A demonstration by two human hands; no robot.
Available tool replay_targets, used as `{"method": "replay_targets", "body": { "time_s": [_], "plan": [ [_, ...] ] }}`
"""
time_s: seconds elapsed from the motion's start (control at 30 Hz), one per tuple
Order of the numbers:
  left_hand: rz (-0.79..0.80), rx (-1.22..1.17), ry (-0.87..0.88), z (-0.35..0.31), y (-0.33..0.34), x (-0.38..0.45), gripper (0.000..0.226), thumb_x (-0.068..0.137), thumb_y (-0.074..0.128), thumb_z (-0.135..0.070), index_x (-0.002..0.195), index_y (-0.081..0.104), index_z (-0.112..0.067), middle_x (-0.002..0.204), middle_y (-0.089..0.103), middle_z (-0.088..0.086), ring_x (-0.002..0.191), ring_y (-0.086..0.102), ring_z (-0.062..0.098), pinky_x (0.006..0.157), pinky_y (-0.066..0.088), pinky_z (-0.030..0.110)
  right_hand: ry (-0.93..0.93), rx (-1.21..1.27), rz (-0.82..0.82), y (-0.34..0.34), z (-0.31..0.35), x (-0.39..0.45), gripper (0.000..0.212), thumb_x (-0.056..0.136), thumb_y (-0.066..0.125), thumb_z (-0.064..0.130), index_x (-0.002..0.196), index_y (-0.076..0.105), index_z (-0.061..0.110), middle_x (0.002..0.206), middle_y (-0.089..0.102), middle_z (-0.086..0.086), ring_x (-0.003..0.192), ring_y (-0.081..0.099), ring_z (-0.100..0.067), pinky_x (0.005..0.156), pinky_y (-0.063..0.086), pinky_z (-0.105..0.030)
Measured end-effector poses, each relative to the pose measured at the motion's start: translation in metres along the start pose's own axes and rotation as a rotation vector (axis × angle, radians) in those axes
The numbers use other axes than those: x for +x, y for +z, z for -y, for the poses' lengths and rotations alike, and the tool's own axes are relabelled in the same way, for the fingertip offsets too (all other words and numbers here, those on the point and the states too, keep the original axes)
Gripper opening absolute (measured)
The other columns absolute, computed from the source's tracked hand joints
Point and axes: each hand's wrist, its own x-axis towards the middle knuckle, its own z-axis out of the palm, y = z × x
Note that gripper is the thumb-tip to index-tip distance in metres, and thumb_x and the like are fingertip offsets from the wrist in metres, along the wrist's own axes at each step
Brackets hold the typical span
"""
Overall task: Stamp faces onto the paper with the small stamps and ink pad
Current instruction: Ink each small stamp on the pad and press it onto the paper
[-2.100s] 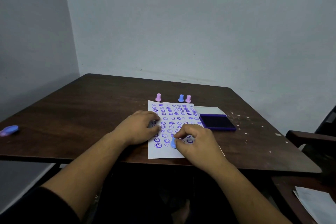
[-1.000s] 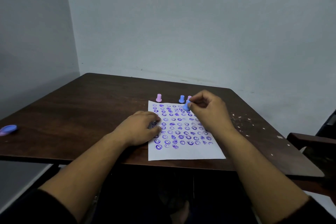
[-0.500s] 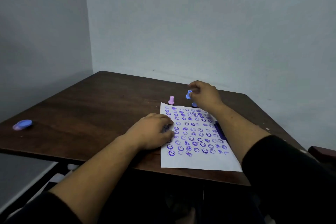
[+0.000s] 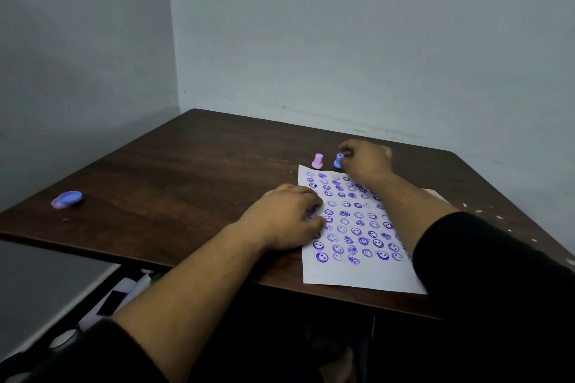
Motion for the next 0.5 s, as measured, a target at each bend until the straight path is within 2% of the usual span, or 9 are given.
{"method": "replay_targets", "body": {
  "time_s": [0.2,0.33,0.37,0.47,0.5],
  "plan": [
    [0.006,0.006,-0.004,-0.002,-0.001,0.0,0.052,0.091,0.051,-0.052,0.136,0.057,-0.027,0.14,0.057,-0.011,0.128,0.046,0.017,0.109,0.037,0.037,0.021,-0.039,0.004,0.001,-0.004,0.001,0.029,0.099,0.061,0.027,0.125,0.072,0.034,0.117,0.079,0.013,0.12,0.066,-0.015,0.118,0.023,-0.044],
    [0.004,0.008,-0.007,-0.001,-0.001,0.0,0.051,0.091,0.051,-0.052,0.135,0.058,-0.028,0.138,0.057,-0.012,0.126,0.047,0.017,0.108,0.038,0.037,0.01,-0.019,0.028,-0.007,0.002,0.004,0.038,0.096,0.064,0.03,0.133,0.069,0.036,0.123,0.077,0.013,0.13,0.061,-0.013,0.123,0.02,-0.046],
    [0.005,0.009,-0.007,-0.001,-0.001,0.0,0.051,0.09,0.051,-0.052,0.135,0.058,-0.028,0.138,0.057,-0.012,0.126,0.047,0.017,0.108,0.038,0.037,0.004,-0.015,0.029,-0.009,0.005,0.006,0.04,0.094,0.066,0.032,0.134,0.068,0.038,0.122,0.078,0.012,0.132,0.06,-0.013,0.123,0.019,-0.045],
    [0.003,0.008,-0.008,-0.002,-0.001,0.0,0.051,0.09,0.051,-0.053,0.134,0.058,-0.028,0.137,0.057,-0.012,0.125,0.047,0.017,0.107,0.038,0.037,-0.033,0.017,0.039,-0.01,0.014,0.006,0.041,0.091,0.069,0.037,0.132,0.068,0.041,0.1,0.079,0.013,0.132,0.058,-0.011,0.119,0.02,-0.043],
    [0.004,0.009,-0.009,-0.002,-0.002,0.0,0.051,0.09,0.05,-0.053,0.135,0.058,-0.028,0.137,0.057,-0.012,0.125,0.047,0.017,0.107,0.038,0.037,-0.056,0.024,0.041,-0.009,0.018,0.005,0.041,0.09,0.07,0.04,0.131,0.068,0.042,0.102,0.078,0.013,0.133,0.058,-0.011,0.118,0.02,-0.042]
  ]
}}
